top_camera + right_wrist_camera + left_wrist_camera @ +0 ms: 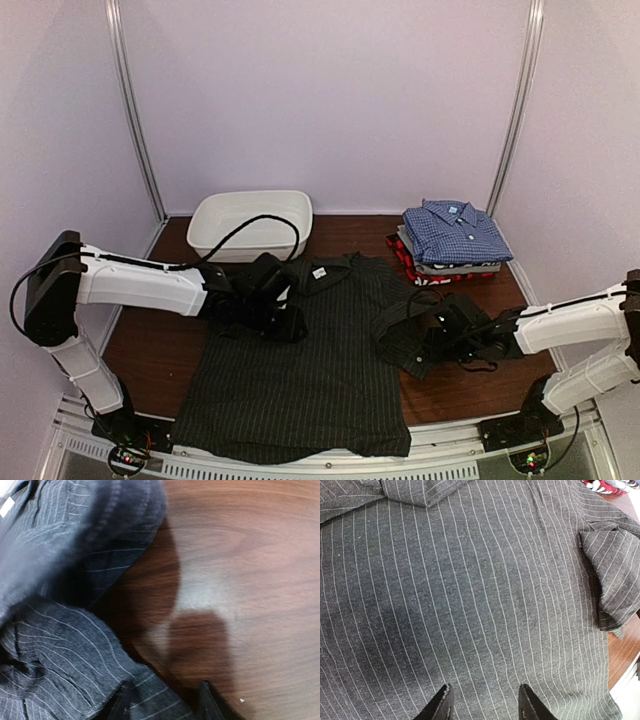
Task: Fold and stack the long sleeve shirts
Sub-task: Adjust the sleeve at the center of the board, then pick up the sleeve from the center of the board.
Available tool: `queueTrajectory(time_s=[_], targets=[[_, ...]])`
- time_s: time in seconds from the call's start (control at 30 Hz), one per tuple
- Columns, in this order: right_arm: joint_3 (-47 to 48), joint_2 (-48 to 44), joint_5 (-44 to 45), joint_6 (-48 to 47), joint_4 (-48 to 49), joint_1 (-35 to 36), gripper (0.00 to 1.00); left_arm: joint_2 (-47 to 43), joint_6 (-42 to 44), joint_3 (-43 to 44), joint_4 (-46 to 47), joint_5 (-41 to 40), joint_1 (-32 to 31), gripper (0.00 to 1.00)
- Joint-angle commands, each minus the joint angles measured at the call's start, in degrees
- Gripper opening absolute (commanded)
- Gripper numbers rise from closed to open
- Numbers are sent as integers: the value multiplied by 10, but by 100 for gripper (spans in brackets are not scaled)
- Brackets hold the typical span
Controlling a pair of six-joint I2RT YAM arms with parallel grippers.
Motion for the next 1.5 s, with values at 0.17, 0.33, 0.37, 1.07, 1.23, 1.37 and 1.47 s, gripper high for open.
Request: queueTrajectory(time_s=[0.17, 0.33, 0.37, 1.07, 1.23, 1.37, 1.47], targets=[[7, -23, -42, -2, -18, 8, 5, -30, 3, 6, 19, 2, 5, 45], [32, -106, -77, -5, -51, 12, 0, -41, 3, 3, 19, 7, 5, 45], [38, -119, -88, -4, -55, 14, 0, -44, 2, 2, 19, 9, 5, 45], [87, -123, -213, 120, 169, 94, 0, -102, -9, -19, 49, 64, 5, 45], [78, -67, -200, 94, 132, 134, 11, -112, -8, -25, 36, 52, 5, 46], [109, -67, -142, 43, 3, 160, 28, -117, -9, -30, 31, 47, 5, 46], [150, -76, -64, 9, -116, 178, 42, -119, -10, -35, 32, 46, 5, 46]])
